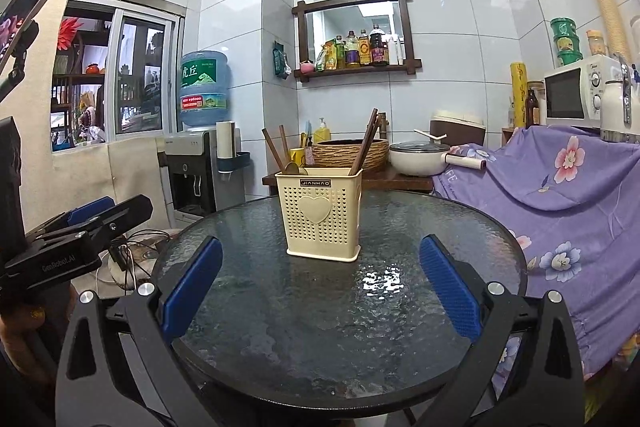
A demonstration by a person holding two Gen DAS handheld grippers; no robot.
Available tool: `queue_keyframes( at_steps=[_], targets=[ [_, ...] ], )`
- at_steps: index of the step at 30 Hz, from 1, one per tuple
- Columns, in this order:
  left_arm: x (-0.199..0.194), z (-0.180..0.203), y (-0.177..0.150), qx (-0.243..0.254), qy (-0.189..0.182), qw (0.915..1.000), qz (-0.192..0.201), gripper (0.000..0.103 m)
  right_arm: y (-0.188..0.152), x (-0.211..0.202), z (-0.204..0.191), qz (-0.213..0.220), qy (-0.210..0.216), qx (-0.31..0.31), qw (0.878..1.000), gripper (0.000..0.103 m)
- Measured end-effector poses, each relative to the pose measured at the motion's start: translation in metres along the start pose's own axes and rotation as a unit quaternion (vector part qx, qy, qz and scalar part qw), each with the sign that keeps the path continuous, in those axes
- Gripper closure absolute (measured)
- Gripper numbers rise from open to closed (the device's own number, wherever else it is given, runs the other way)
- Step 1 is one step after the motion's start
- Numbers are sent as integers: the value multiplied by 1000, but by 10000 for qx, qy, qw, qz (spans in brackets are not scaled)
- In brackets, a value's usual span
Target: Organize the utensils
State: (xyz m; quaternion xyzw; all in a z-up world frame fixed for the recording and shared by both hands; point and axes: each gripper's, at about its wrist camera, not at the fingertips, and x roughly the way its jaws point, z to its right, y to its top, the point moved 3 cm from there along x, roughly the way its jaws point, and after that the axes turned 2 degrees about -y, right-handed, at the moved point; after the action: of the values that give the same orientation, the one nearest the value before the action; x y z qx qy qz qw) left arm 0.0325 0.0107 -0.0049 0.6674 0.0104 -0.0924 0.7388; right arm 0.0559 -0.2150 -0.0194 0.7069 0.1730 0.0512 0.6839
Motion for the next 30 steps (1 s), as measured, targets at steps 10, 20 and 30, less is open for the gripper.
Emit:
queue_keyframes(
  at_steps=[10,20,30],
  targets=[
    [0,1,3,-30,-34,10000,19,6,-3,2,2,-3,-22,23,10000,6],
    [2,1,3,-42,-91,9999,-29,6,-4,2,2,-22,-23,15,10000,6],
    [2,4,2,47,-110,9999,-44,6,-5,3,3,-42,-12,7,10000,6]
  ],
)
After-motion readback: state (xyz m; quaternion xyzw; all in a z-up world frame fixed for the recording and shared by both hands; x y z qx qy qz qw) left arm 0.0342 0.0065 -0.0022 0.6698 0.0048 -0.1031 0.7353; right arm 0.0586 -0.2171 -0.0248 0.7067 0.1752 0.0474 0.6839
